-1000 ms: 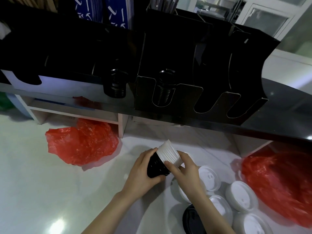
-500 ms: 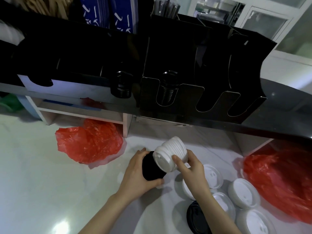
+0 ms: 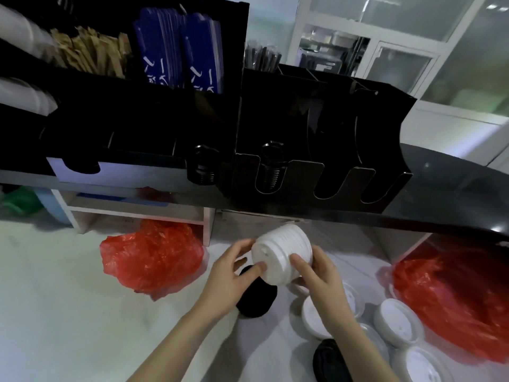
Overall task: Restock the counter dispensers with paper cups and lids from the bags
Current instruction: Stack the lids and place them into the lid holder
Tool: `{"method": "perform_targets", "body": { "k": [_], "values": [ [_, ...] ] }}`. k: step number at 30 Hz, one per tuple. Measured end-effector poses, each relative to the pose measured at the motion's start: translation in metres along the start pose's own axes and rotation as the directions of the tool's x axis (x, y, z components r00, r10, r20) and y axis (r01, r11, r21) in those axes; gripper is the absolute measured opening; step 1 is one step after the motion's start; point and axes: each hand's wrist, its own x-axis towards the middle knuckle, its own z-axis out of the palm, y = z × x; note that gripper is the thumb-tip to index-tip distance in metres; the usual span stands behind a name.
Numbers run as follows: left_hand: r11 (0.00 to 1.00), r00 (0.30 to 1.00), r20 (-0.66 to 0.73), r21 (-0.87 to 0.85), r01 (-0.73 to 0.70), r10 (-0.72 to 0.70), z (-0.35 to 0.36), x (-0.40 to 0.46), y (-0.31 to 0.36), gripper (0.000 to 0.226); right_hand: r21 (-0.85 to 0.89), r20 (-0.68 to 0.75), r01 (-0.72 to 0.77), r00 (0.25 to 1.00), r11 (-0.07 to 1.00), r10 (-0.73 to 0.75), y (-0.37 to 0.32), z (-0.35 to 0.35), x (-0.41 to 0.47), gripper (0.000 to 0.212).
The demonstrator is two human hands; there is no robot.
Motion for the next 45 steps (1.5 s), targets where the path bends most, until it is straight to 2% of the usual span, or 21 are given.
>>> {"method": "perform_targets", "body": {
  "k": [3,4,7,9,12,16,22,26,29,32,37,42,45],
  "values": [
    [0.987,0.997,0.081,-0.161,0.025,-0.012,-0.011,0.012,0.029,0.03,0.062,0.018,0.022,1.0,0.998,-0.023,-0.021,-0.009,0.002,0.031],
    [0.98,0.989,0.146,-0.196,0.039,-0.01,-0.013,0.016,0.038,0.033,0.08,0.027,0.025,0.999,0.996,-0.027,-0.026,-0.012,0.002,0.031],
    [0.951,0.925,0.38,-0.282,0.123,-0.007,-0.016,0.028,0.059,0.064,0.107,0.058,0.013,0.998,0.994,-0.019,-0.041,-0.022,0.004,0.034],
    [0.956,0.885,0.465,-0.263,0.128,0.01,-0.011,0.035,0.069,0.072,0.106,0.059,-0.019,0.998,0.994,0.013,-0.048,-0.029,0.008,0.029],
    [0.963,0.912,0.407,-0.258,0.074,0.039,0.003,0.044,0.078,0.068,0.095,0.026,-0.009,1.0,0.995,0.007,-0.059,-0.041,0.012,0.031],
    [0.975,0.942,0.33,-0.221,0.01,0.065,0.021,0.052,0.083,0.07,0.039,0.026,0.025,0.999,0.999,-0.026,-0.067,-0.055,0.012,0.058],
    [0.983,0.936,0.341,-0.18,-0.026,0.087,0.036,0.058,0.103,0.066,-0.001,-0.063,0.053,0.997,0.999,-0.053,-0.078,-0.072,0.023,0.038],
    [0.984,0.973,0.2,-0.155,-0.089,0.119,0.041,0.067,0.123,0.059,-0.049,-0.016,0.12,0.992,0.991,-0.121,-0.097,-0.08,0.037,0.032],
    [0.968,0.979,0.13,-0.213,-0.129,0.159,0.047,0.077,0.142,0.055,0.005,0.024,0.153,0.988,0.988,-0.154,-0.111,-0.089,0.052,0.031],
    [0.959,0.979,0.082,-0.232,-0.163,0.186,0.052,0.09,0.162,0.057,0.052,0.067,0.168,0.983,0.984,-0.171,-0.12,-0.098,0.066,0.045],
    [0.94,0.965,0.181,-0.318,-0.125,0.189,0.059,0.11,0.181,0.069,0.185,-0.012,0.202,0.979,0.962,-0.203,-0.13,-0.105,0.092,0.047],
    [0.929,0.981,0.118,-0.356,-0.1,0.152,0.055,0.124,0.19,0.067,0.257,0.038,0.181,0.98,0.949,-0.197,-0.131,-0.103,0.11,0.062],
    [0.913,0.984,0.128,-0.404,-0.06,0.122,0.052,0.129,0.193,0.068,0.23,0.069,0.207,0.971,0.951,-0.228,-0.131,-0.1,0.117,0.066]
  ]
}}
